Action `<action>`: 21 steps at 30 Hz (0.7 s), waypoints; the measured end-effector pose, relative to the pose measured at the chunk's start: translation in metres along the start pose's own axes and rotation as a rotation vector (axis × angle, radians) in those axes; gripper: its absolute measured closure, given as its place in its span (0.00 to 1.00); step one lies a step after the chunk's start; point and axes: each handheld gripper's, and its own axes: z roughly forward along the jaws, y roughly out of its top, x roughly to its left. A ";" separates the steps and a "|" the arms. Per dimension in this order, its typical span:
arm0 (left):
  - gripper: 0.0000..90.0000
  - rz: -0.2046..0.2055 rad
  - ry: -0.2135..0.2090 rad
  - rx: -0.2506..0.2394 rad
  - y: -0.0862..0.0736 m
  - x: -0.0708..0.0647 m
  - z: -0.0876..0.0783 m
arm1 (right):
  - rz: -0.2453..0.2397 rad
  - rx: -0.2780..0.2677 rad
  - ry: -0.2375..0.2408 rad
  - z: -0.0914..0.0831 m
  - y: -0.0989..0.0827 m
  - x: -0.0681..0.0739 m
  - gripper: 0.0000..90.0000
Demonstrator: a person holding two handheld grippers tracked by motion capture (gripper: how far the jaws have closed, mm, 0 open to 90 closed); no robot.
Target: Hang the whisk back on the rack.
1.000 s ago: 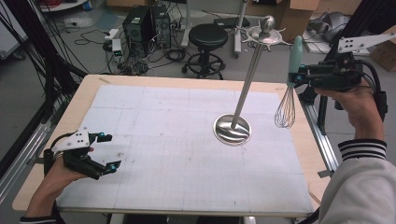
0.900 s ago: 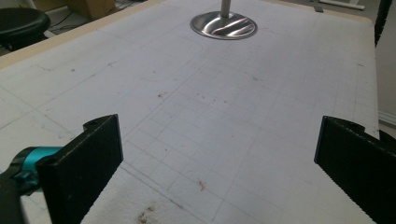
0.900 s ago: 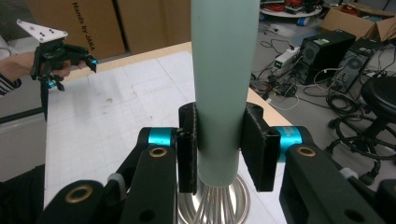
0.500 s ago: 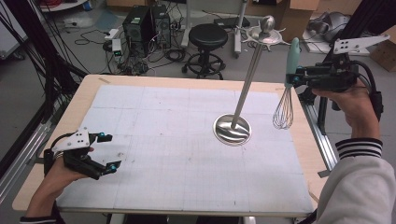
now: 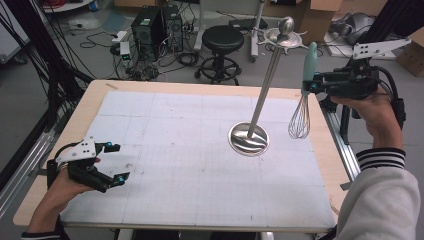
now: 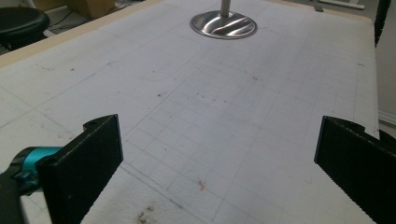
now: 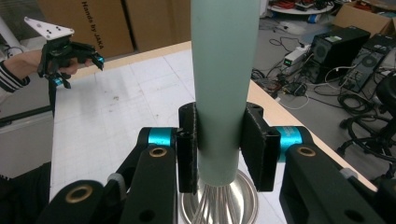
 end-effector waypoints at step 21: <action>0.02 0.002 -0.003 -0.001 0.000 0.000 0.000 | -0.017 0.009 0.016 0.017 0.004 0.001 0.77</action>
